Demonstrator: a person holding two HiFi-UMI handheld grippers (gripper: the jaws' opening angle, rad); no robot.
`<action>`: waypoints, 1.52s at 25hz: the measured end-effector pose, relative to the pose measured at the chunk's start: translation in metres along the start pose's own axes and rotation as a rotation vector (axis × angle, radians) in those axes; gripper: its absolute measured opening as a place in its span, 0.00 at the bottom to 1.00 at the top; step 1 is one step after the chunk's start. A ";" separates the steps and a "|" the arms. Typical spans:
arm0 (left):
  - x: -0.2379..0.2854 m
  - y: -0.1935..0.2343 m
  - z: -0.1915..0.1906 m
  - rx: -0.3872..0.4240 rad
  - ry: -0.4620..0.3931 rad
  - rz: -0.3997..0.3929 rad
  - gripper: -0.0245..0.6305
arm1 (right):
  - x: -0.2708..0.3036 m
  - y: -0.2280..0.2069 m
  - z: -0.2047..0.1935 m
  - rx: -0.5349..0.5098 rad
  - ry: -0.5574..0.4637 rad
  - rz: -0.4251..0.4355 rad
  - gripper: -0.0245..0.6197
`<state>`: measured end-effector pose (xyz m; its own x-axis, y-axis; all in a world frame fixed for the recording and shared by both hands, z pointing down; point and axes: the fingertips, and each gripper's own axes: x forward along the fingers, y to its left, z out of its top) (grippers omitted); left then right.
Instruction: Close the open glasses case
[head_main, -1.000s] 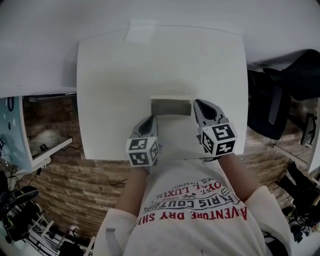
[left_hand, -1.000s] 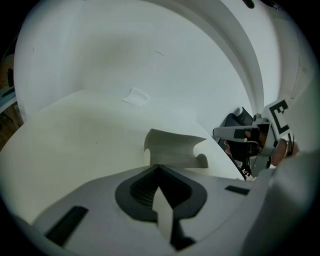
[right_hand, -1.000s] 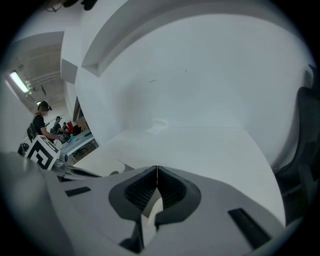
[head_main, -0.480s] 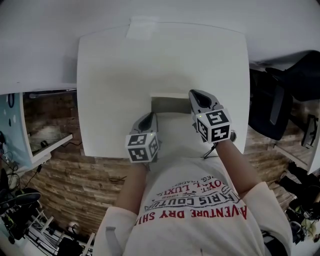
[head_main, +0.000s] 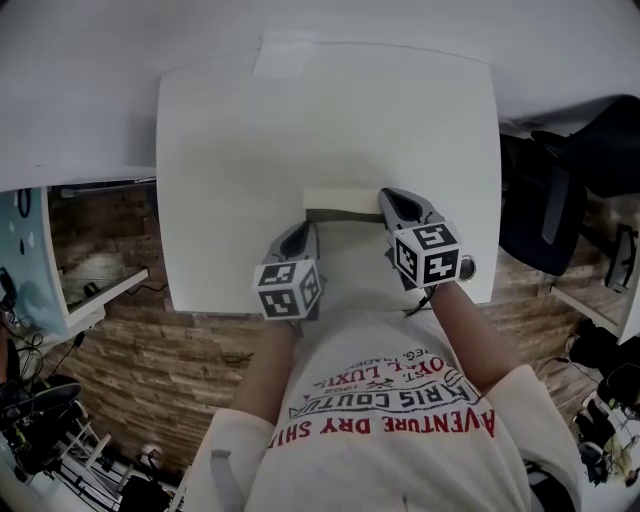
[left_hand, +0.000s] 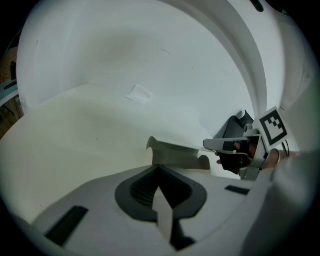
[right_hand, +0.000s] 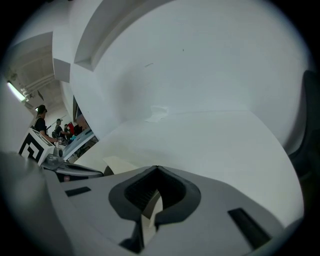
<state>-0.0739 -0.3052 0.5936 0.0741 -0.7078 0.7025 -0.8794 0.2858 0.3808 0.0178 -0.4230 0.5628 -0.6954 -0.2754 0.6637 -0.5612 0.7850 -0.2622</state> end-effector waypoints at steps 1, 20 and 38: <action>0.000 0.000 0.000 0.002 0.002 -0.003 0.04 | -0.001 0.000 -0.001 -0.001 -0.004 -0.004 0.06; -0.013 0.012 -0.009 0.023 0.056 -0.004 0.04 | -0.011 0.008 -0.020 0.009 -0.012 -0.071 0.06; -0.055 -0.013 0.038 0.160 -0.089 -0.073 0.04 | -0.051 0.032 0.010 -0.062 -0.171 -0.119 0.06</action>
<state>-0.0840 -0.2946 0.5274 0.1045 -0.7790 0.6182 -0.9374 0.1305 0.3230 0.0314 -0.3895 0.5139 -0.6947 -0.4541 0.5578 -0.6191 0.7723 -0.1423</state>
